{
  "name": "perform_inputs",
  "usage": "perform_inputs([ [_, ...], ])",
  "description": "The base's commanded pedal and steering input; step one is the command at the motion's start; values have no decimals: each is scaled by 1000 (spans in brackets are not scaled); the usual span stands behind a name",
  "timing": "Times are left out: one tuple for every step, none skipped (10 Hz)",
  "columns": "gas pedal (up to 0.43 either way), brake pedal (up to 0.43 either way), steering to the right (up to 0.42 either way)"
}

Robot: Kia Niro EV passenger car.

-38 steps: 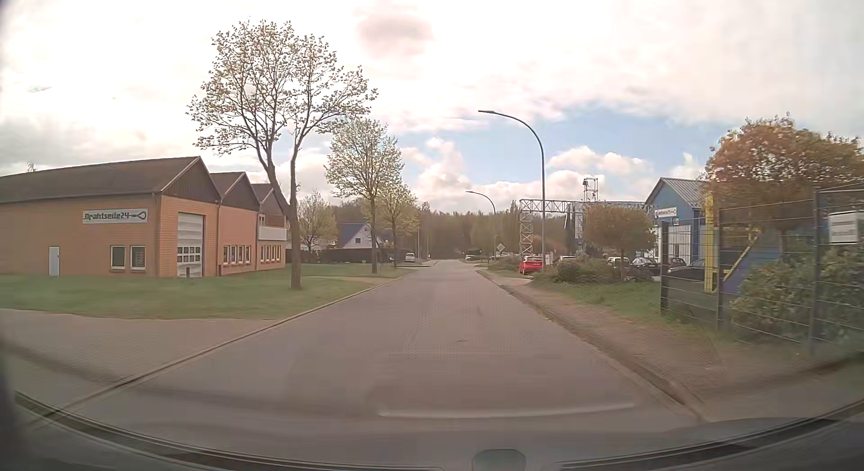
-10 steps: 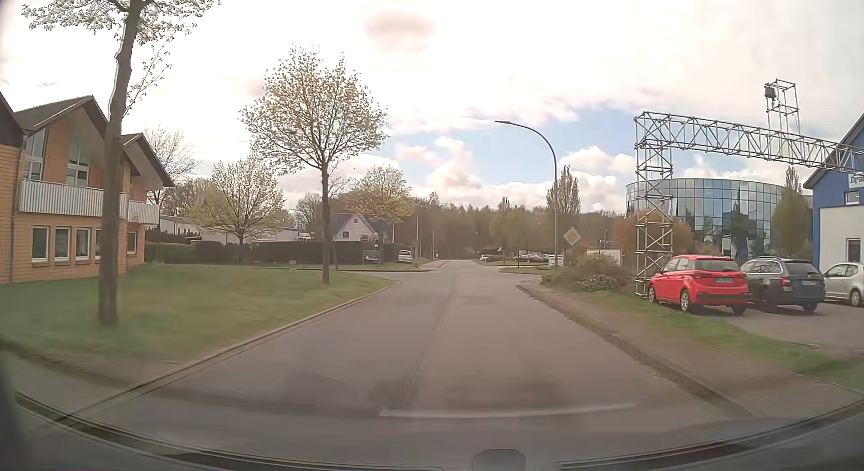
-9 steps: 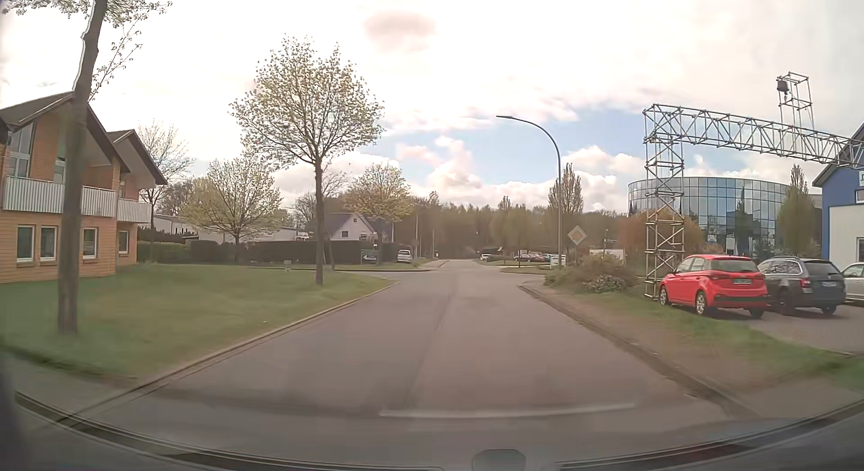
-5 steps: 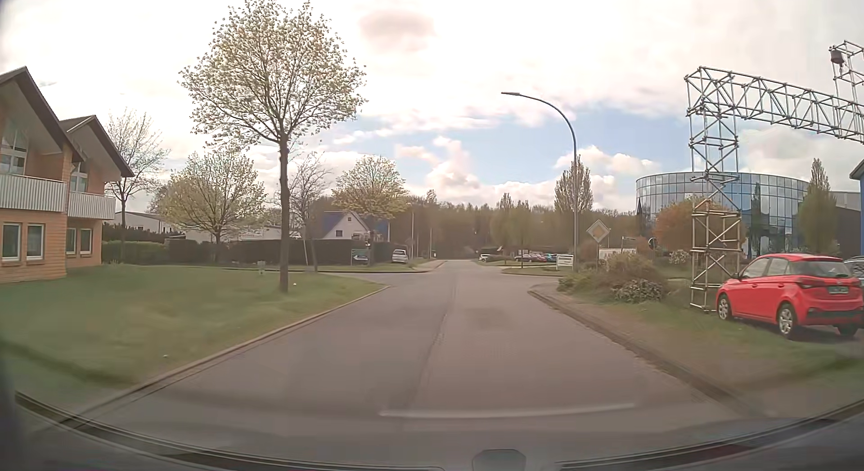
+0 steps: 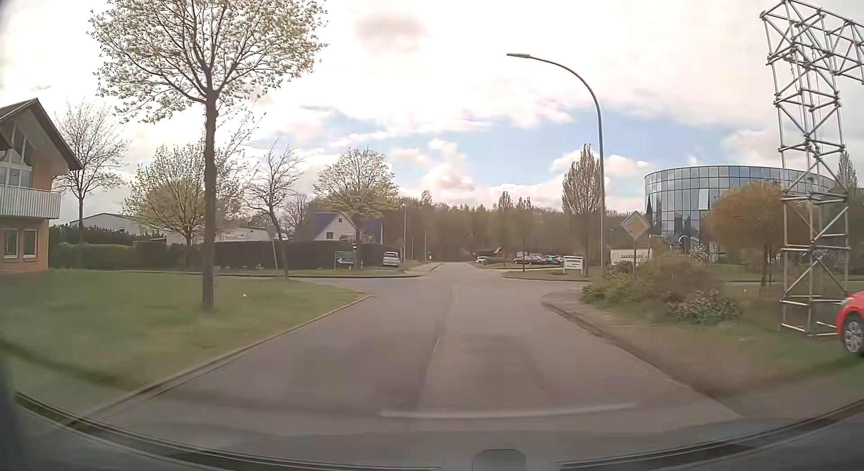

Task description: Follow the waypoints while adhering to traffic rules and regulations

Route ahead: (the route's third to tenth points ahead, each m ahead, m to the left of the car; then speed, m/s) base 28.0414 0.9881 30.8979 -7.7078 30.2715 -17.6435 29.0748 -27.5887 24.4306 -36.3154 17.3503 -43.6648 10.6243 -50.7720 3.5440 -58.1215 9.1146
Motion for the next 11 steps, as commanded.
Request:
perform_inputs([
  [0, 0, 7],
  [0, 0, 7],
  [0, 0, 6],
  [0, 0, 6],
  [0, 0, 4],
  [0, 0, 1],
  [0, 0, 0],
  [0, 0, 0],
  [0, 0, 1],
  [0, 0, 0],
  [0, 0, 3],
])
